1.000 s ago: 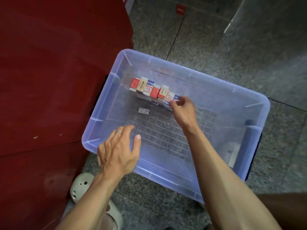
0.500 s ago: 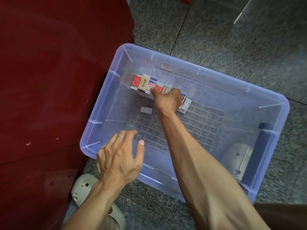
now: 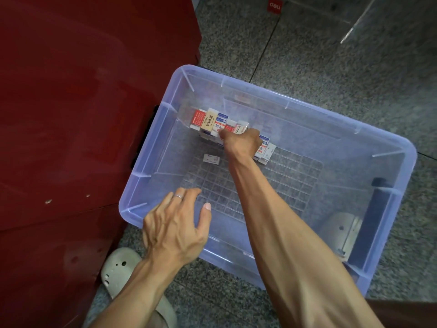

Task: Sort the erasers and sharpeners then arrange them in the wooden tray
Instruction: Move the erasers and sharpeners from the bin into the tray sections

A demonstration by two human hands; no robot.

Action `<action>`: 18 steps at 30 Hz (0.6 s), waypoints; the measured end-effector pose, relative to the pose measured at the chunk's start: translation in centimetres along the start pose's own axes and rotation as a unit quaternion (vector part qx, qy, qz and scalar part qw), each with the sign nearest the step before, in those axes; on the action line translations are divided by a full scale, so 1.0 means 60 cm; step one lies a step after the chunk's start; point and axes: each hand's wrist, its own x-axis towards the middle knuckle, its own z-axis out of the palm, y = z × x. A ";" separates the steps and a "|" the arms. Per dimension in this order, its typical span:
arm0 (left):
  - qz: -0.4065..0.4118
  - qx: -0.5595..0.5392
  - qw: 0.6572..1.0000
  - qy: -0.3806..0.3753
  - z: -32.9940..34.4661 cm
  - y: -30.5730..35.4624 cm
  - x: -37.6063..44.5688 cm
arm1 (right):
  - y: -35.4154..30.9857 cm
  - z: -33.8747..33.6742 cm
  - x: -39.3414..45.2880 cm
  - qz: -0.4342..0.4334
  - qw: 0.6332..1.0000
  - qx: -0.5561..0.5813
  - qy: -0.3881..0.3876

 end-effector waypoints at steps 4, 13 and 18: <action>-0.004 -0.003 1.000 0.001 0.000 0.000 0.000 | 0.008 0.001 -0.004 -0.027 1.000 0.009 -0.012; -0.005 -0.001 1.000 -0.008 0.001 0.000 0.000 | 0.015 -0.005 -0.023 -0.087 0.995 0.005 -0.041; -0.011 -0.004 1.000 -0.006 0.001 0.001 0.001 | 0.024 -0.021 -0.025 -0.117 0.990 -0.016 -0.081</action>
